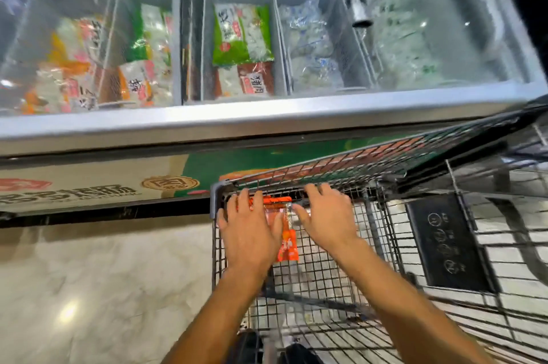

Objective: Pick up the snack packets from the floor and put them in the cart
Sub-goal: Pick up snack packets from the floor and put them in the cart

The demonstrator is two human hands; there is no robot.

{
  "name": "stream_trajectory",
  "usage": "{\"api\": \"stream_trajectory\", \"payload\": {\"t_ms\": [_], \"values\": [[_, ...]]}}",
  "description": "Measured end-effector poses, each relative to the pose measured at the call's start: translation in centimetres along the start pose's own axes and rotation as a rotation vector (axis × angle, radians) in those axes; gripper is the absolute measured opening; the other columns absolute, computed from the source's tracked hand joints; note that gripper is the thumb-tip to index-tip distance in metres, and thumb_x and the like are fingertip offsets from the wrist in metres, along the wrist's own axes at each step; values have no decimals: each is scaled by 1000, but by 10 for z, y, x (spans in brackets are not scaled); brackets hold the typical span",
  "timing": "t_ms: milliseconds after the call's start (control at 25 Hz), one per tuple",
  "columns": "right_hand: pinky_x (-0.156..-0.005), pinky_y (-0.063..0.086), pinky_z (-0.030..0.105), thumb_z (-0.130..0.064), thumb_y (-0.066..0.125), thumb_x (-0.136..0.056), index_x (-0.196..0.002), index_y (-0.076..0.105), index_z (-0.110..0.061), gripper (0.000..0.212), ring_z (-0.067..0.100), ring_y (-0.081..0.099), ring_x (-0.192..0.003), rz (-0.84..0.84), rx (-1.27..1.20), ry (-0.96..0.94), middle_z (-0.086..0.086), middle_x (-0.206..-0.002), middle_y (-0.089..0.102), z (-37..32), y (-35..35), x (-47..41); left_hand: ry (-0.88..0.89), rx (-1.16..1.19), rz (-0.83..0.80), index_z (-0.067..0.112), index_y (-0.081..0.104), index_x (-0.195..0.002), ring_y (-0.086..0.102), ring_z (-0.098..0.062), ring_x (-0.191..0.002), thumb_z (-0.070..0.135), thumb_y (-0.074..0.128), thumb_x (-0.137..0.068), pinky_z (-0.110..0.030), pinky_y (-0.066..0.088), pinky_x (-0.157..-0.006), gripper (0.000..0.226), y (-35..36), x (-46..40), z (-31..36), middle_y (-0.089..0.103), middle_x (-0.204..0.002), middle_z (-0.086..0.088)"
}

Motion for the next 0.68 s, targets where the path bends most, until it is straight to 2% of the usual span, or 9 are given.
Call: {"api": "stream_trajectory", "payload": {"t_ms": [80, 160, 240, 320, 400, 520, 680], "values": [[-116, 32, 52, -65, 38, -97, -140, 49, -23, 61, 31, 52, -128, 82, 77, -41, 11, -136, 56, -18, -76, 36, 33, -19, 16, 28, 40, -150, 28, -28, -151, 70, 37, -95, -58, 23, -122, 70, -72, 29, 8, 37, -160, -3], [-121, 19, 59, -73, 31, -95, -145, 46, -27, 70, 32, 46, -137, 116, 104, -58, 12, -145, 52, -34, -135, 67, 16, 20, 11, 30, 38, -152, 23, -28, -153, 74, 35, -93, -60, 17, -124, 74, -130, 55, -2, 34, -163, -2], [-120, 15, 65, -79, 27, -91, -145, 46, -30, 75, 32, 43, -139, 140, 106, -102, 11, -146, 51, -54, -188, 108, -75, 74, 87, 32, 44, -149, 32, -29, -148, 81, 28, -87, -59, 25, -120, 81, -199, 94, -31, 42, -159, -1], [-117, 17, 70, -85, 20, -86, -142, 51, -33, 83, 31, 46, -136, 200, 53, -186, 10, -139, 55, -83, -226, 145, -160, 78, 218, 33, 52, -142, 45, -28, -139, 85, 20, -79, -54, 33, -114, 88, -259, 143, -63, 52, -150, 1], [-115, 20, 72, -91, 11, -76, -137, 54, -34, 94, 29, 46, -135, 248, 49, -318, 7, -135, 57, -137, -251, 176, -245, 35, 310, 35, 53, -139, 48, -25, -135, 82, 27, -82, -52, 32, -113, 78, -309, 197, -101, 55, -145, 5], [-115, 20, 71, -91, 6, -71, -138, 52, -32, 99, 28, 41, -140, 222, 97, -487, 4, -145, 51, -222, -267, 227, -355, -2, 345, 40, 49, -143, 44, -22, -140, 80, 35, -87, -53, 22, -115, 70, -344, 265, -157, 52, -148, 11], [-115, 16, 72, -90, 24, -81, -144, 42, -39, 84, 30, 44, -138, 228, 128, -710, 5, -147, 49, -354, -260, 320, -538, 2, 485, 41, 53, -139, 45, -19, -139, 83, 29, -83, -54, 24, -118, 73, -377, 375, -267, 57, -143, 14]]}}
Point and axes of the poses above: each hand's wrist, its own x-axis away from the middle knuckle, its own y-axis out of the palm, z = x × y, the point moved 8 cm from there along -x, towards the middle knuckle
